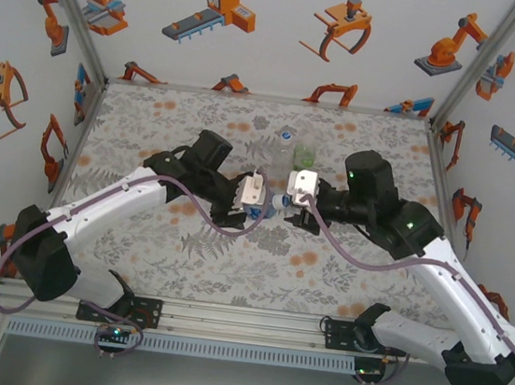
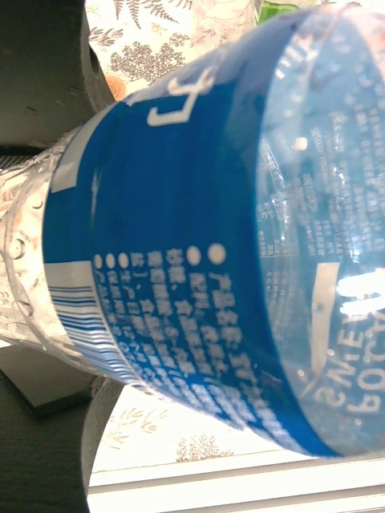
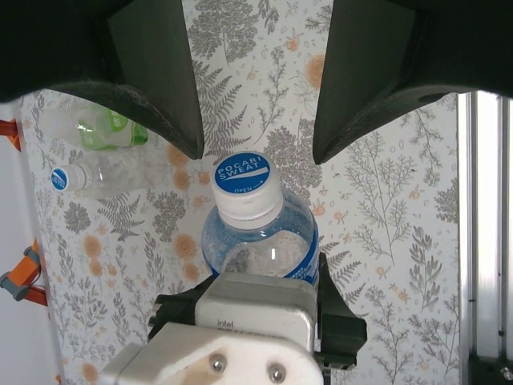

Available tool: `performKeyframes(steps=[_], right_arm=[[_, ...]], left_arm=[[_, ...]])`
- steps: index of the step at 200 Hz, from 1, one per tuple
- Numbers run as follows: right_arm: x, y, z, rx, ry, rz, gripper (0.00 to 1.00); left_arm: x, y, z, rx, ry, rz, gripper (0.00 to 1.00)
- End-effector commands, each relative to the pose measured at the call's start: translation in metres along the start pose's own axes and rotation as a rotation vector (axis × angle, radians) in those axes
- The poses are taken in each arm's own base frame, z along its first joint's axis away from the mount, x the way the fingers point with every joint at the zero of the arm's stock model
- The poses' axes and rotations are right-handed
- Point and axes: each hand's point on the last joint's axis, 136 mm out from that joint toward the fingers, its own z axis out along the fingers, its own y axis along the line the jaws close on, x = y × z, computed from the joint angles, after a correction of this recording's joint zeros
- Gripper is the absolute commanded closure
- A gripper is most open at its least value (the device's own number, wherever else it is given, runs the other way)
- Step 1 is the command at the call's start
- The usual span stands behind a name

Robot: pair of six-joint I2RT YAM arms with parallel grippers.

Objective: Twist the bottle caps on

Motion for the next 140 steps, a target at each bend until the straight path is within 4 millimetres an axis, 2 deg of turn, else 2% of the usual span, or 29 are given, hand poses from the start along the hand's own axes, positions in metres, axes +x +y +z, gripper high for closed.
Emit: performKeyframes(steps=[1, 38, 71, 140], right_arm=[[-0.008, 0.0, 0.005, -0.03, -0.039, -0.054, 0.47], [-0.013, -0.009, 0.01, -0.026, -0.059, -0.02, 0.49], [-0.021, -0.014, 0.005, -0.024, -0.106, 0.003, 0.5], [-0.027, -0.007, 0.004, -0.069, -0.151, 0.017, 0.53]], left_arm=[[-0.011, -0.004, -0.007, 0.033, -0.041, 0.032, 1.0], [-0.013, -0.01, -0.009, 0.06, -0.051, 0.046, 1.0], [-0.013, -0.01, -0.01, 0.059, -0.051, 0.048, 1.0], [-0.013, -0.011, -0.009, 0.062, -0.048, 0.048, 1.0]])
